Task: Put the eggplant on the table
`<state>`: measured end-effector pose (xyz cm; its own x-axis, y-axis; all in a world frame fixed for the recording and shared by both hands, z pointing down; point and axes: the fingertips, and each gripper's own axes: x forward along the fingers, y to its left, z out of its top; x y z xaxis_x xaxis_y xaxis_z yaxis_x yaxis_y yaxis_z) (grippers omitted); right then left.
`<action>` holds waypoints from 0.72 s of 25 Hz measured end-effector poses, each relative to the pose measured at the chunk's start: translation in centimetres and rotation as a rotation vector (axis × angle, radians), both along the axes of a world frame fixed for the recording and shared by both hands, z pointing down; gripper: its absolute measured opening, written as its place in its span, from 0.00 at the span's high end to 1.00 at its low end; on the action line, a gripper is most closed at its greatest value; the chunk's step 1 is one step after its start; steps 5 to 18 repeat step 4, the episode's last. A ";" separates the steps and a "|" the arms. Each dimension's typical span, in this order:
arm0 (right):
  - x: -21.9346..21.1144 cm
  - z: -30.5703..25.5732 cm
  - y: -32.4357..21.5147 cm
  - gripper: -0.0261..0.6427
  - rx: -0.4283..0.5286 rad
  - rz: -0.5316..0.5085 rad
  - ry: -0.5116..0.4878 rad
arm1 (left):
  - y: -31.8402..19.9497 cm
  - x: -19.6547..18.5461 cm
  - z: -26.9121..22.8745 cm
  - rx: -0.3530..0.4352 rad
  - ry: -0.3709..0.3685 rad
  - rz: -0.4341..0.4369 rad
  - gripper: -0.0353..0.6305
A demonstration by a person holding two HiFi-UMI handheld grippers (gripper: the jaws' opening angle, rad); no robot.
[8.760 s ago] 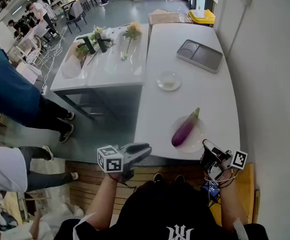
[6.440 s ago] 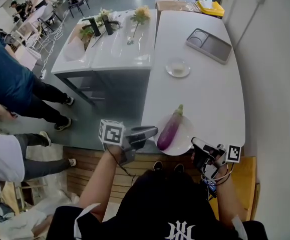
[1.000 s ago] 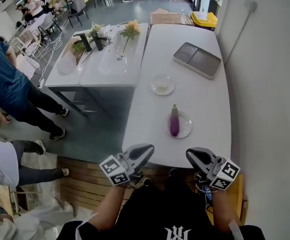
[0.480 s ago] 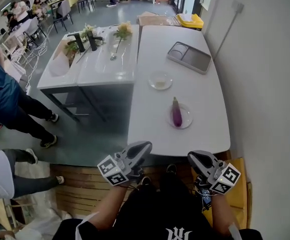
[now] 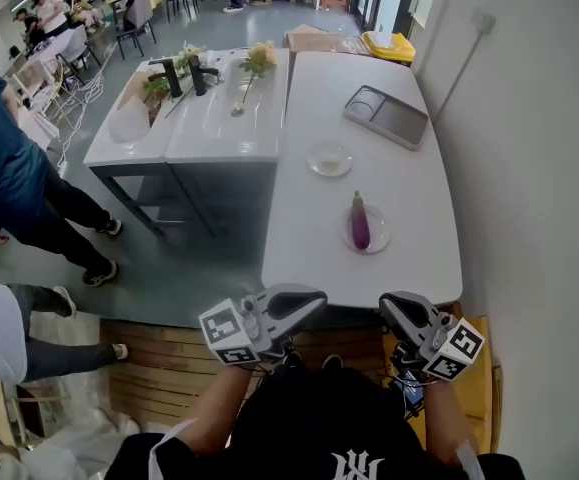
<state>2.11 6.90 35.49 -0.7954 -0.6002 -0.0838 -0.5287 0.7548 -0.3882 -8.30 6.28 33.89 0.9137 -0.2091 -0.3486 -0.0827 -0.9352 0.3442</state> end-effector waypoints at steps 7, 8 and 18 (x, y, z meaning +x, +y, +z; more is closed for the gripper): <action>-0.8 -1.7 -0.1 0.96 0.048 -0.062 -0.004 | 0.7 1.5 0.6 -0.037 -0.046 0.008 0.94; -0.8 -1.7 -0.1 0.96 0.048 -0.062 -0.004 | 0.7 1.5 0.6 -0.037 -0.046 0.008 0.94; -0.8 -1.7 -0.1 0.96 0.048 -0.062 -0.004 | 0.7 1.5 0.6 -0.037 -0.046 0.008 0.94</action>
